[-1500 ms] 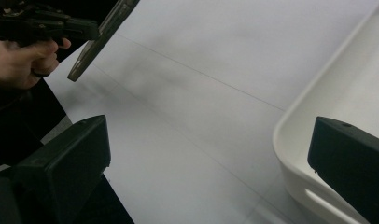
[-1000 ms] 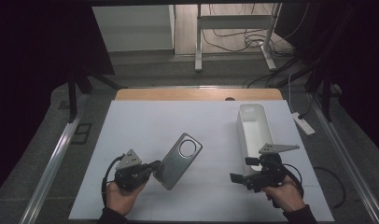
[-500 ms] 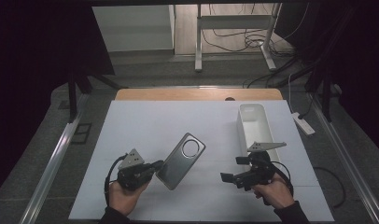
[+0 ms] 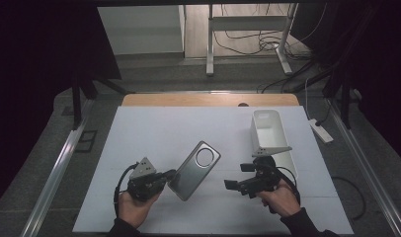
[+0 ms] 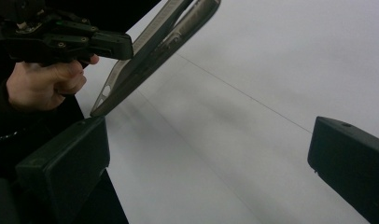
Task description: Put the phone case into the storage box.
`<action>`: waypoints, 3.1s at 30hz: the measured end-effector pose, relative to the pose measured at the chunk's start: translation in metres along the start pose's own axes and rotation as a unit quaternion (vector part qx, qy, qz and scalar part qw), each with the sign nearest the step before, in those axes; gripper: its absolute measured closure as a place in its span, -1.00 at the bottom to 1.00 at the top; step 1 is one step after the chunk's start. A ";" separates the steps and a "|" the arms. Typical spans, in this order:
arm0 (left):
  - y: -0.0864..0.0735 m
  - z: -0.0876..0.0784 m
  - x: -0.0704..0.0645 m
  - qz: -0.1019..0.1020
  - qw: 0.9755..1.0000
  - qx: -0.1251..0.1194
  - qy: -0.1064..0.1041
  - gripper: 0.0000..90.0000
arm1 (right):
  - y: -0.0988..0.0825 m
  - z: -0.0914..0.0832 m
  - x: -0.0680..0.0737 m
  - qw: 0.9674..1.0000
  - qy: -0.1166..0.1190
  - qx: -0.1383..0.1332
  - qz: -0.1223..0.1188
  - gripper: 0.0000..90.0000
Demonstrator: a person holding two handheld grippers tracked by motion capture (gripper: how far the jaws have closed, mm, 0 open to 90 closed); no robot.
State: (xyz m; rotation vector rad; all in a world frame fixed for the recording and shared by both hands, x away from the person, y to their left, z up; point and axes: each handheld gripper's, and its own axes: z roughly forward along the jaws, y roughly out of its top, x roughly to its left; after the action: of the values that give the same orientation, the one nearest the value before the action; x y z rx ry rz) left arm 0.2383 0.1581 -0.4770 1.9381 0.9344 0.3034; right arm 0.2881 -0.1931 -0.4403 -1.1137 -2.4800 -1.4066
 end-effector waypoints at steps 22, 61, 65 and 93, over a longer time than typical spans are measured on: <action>0.002 0.013 -0.012 0.015 1.000 -0.004 -0.004 0.97 | 0.014 0.027 0.009 0.999 0.026 0.016 0.015 -1.00; 0.004 0.014 -0.019 0.017 1.000 -0.017 -0.014 0.97 | 0.027 0.057 0.011 0.997 0.043 0.037 0.055 -0.44; 0.004 0.014 -0.019 0.017 1.000 -0.019 -0.014 0.97 | 0.027 0.059 0.012 0.996 0.050 0.037 0.059 -0.27; 0.001 0.017 -0.021 0.021 0.999 -0.026 -0.019 0.97 | 0.024 0.062 0.006 0.989 0.090 0.019 0.115 0.65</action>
State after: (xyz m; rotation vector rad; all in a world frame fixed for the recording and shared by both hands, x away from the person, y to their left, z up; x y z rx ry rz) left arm 0.2341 0.1321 -0.4822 1.9110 0.8550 0.3110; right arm 0.3153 -0.1343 -0.4570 -1.1647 -2.1677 -1.3253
